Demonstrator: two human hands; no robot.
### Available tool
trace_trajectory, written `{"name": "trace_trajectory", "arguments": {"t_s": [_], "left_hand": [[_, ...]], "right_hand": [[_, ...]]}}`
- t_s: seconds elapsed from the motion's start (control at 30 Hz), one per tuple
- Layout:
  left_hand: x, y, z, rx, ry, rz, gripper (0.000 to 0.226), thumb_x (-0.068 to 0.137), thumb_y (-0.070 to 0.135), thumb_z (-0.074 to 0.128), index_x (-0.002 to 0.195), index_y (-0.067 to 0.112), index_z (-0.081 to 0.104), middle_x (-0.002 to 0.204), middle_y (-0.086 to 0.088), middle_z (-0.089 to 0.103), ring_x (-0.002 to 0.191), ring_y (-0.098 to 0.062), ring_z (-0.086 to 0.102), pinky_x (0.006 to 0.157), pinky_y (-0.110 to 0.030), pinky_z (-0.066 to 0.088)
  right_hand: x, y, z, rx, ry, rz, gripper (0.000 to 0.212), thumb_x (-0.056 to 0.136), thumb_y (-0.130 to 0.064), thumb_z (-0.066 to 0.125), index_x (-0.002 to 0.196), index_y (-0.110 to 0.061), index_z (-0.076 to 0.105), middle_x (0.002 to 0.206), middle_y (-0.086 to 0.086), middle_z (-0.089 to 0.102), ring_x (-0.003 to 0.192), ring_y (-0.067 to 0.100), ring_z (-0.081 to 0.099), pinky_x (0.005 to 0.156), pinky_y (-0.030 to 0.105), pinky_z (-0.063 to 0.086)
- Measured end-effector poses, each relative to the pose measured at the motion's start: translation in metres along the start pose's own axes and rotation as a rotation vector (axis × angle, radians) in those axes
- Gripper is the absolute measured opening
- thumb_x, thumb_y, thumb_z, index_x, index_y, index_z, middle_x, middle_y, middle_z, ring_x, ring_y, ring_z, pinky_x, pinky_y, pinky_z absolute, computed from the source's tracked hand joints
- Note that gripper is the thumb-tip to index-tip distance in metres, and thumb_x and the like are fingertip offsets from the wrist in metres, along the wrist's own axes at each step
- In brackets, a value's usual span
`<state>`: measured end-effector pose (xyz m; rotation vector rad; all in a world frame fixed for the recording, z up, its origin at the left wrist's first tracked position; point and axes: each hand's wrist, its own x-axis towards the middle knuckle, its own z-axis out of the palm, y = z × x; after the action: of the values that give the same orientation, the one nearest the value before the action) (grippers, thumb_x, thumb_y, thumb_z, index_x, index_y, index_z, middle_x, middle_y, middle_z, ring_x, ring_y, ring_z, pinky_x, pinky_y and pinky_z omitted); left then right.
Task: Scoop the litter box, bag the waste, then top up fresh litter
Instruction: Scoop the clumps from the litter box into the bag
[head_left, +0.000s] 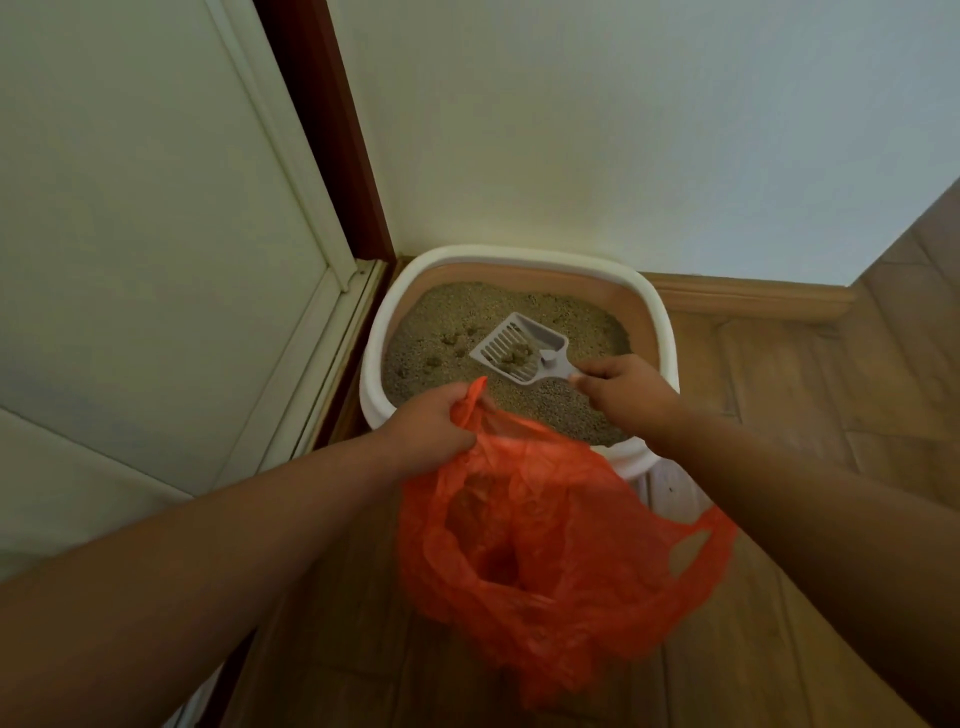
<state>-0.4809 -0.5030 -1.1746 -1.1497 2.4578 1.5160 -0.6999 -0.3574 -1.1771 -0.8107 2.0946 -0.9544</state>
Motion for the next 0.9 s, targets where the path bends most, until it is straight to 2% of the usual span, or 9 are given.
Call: {"name": "trace_trajectory", "arguments": {"t_s": [0.17, 0.3, 0.4, 0.53, 0.7, 0.8, 0.9], "left_hand": [[0.001, 0.004, -0.001, 0.021, 0.026, -0.021, 0.037, 0.085, -0.001, 0.068, 0.105, 0.03, 0.073, 0.093, -0.003, 0.074, 0.081, -0.021, 0.076, 0.079, -0.044, 0.065], [0.0, 0.006, -0.002, 0.021, 0.012, -0.045, 0.039, 0.089, 0.001, 0.066, 0.117, 0.026, 0.075, 0.099, 0.0, 0.075, 0.083, -0.017, 0.075, 0.077, -0.037, 0.064], [-0.002, 0.007, -0.003, -0.042, 0.014, -0.085, 0.039, 0.092, 0.002, 0.064, 0.122, 0.025, 0.074, 0.1, -0.001, 0.075, 0.08, -0.014, 0.075, 0.067, -0.026, 0.061], [-0.002, 0.008, -0.003, -0.162, -0.008, -0.16, 0.042, 0.091, 0.002, 0.067, 0.127, 0.023, 0.071, 0.104, -0.007, 0.077, 0.087, -0.021, 0.077, 0.079, -0.035, 0.065], [0.001, 0.006, -0.003, -0.191, -0.056, -0.19, 0.052, 0.086, -0.001, 0.072, 0.131, 0.025, 0.067, 0.106, -0.008, 0.076, 0.089, -0.025, 0.077, 0.08, -0.04, 0.065], [0.002, 0.004, -0.004, -0.238, -0.029, -0.207, 0.051, 0.085, -0.005, 0.069, 0.127, 0.023, 0.069, 0.106, -0.012, 0.076, 0.09, -0.03, 0.077, 0.08, -0.044, 0.065], [0.003, 0.002, -0.005, -0.317, -0.027, -0.213, 0.051, 0.086, -0.01, 0.065, 0.125, 0.023, 0.07, 0.108, -0.011, 0.077, 0.094, -0.03, 0.077, 0.083, -0.044, 0.064]], "right_hand": [[0.001, 0.0, -0.008, -0.027, 0.026, 0.018, 0.032, 0.101, -0.031, 0.061, 0.129, -0.018, 0.07, 0.068, -0.001, 0.058, 0.062, 0.014, 0.05, 0.059, 0.03, 0.04], [-0.004, -0.001, -0.018, -0.039, -0.014, 0.015, 0.03, 0.102, -0.028, 0.061, 0.129, -0.02, 0.069, 0.071, -0.003, 0.059, 0.056, 0.008, 0.048, 0.052, 0.021, 0.038], [-0.004, -0.001, -0.023, -0.042, 0.029, -0.007, 0.027, 0.101, -0.029, 0.061, 0.124, -0.021, 0.072, 0.075, 0.0, 0.062, 0.064, 0.011, 0.053, 0.06, 0.026, 0.043], [-0.001, -0.002, -0.023, -0.028, 0.041, -0.017, 0.026, 0.1, -0.03, 0.062, 0.122, -0.022, 0.073, 0.077, 0.002, 0.063, 0.067, 0.012, 0.054, 0.061, 0.028, 0.043], [-0.001, -0.003, -0.029, 0.123, -0.024, -0.024, 0.016, 0.098, -0.025, 0.067, 0.108, -0.022, 0.078, 0.059, -0.004, 0.052, 0.048, 0.006, 0.042, 0.043, 0.02, 0.034], [-0.002, -0.005, -0.042, 0.173, -0.123, -0.071, 0.016, 0.096, -0.021, 0.068, 0.107, -0.021, 0.079, 0.06, 0.002, 0.048, 0.053, 0.012, 0.038, 0.047, 0.023, 0.031], [-0.007, -0.007, -0.056, 0.089, -0.204, -0.162, 0.018, 0.095, -0.02, 0.069, 0.108, -0.026, 0.08, 0.07, 0.01, 0.053, 0.057, 0.014, 0.044, 0.05, 0.024, 0.037]]}}
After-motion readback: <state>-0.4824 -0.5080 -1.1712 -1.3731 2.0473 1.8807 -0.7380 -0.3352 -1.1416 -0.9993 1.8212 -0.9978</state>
